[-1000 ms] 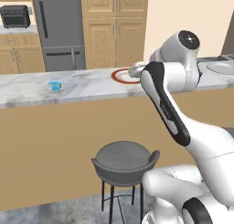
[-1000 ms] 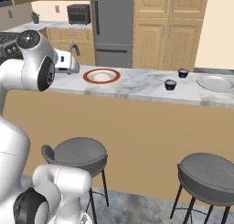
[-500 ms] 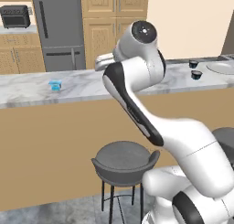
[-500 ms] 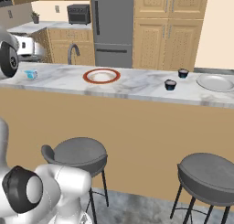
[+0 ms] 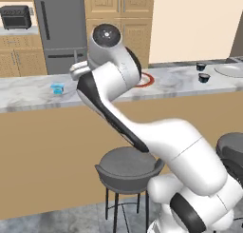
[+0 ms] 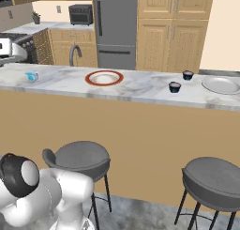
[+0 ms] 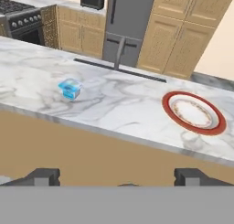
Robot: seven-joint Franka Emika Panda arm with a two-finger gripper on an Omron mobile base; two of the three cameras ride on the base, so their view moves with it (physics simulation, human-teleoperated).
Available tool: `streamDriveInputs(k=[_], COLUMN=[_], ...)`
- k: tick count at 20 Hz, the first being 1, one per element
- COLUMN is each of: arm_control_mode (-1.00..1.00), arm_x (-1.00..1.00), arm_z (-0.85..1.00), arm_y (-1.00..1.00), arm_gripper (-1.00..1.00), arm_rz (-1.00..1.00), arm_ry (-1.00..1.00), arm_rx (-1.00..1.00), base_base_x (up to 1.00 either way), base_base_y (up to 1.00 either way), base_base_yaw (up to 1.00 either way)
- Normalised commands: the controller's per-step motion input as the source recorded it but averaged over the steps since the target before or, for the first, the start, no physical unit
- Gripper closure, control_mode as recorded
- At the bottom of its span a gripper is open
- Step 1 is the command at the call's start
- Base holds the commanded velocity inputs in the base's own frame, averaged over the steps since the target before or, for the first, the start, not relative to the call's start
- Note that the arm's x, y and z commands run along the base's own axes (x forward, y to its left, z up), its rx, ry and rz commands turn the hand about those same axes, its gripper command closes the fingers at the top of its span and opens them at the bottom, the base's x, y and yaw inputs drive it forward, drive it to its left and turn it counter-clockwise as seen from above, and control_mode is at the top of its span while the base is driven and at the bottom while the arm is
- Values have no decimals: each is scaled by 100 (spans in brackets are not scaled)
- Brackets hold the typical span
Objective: Place two yogurt containers on each plate.
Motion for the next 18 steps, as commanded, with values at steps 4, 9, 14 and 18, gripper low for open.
streamDriveInputs(k=[4, 9, 14, 18], arm_control_mode=[-100, -100, -100, -100], arm_x=[61, 73, 53, 3], arm_z=[-32, -21, -1, 11], arm_y=[4, 17, 6, 0], arm_gripper=[-100, -100, -100, -100], arm_rz=[-1, -3, -1, 4], arm_ry=[20, 40, 33, 4], arm_rx=[-9, -16, -4, 11], base_base_x=[0, 0, 0, 0], base_base_y=[0, 0, 0, 0], base_base_yaw=[0, 0, 0, 0])
